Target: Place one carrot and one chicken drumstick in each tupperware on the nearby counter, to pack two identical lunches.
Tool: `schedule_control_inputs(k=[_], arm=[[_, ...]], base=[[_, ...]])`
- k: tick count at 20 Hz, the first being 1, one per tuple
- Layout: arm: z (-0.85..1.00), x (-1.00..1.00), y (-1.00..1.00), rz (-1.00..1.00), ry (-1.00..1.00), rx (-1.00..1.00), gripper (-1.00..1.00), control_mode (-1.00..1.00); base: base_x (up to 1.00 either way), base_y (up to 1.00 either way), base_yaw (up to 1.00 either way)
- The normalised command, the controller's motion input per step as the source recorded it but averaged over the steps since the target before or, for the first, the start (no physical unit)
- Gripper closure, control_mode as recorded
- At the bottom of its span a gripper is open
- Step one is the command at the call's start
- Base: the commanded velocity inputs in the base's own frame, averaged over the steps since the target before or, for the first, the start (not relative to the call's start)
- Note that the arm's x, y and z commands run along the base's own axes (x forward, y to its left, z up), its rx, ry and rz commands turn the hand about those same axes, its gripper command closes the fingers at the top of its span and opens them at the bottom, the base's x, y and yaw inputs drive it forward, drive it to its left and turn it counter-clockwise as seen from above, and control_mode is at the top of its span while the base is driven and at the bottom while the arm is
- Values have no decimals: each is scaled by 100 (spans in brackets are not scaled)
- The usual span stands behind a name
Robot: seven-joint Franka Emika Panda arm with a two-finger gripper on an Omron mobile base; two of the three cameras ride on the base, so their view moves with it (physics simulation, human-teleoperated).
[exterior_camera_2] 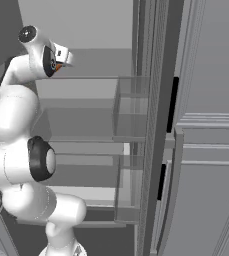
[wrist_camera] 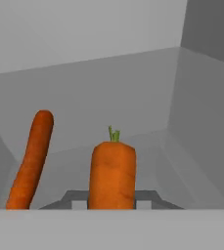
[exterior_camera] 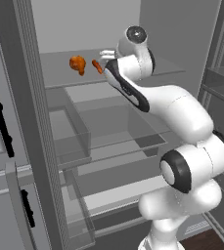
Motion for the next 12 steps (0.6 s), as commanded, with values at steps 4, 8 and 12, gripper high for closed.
schedule_control_inputs(k=[4,8,12], arm=[[23,-100,-42,13,6,9,100,-100],[19,-100,-28,8,17,6,100,-100],[-12,-100,-5,2,29,0,100,-100]], base=[[0,0,0],[0,0,0],[0,0,0]])
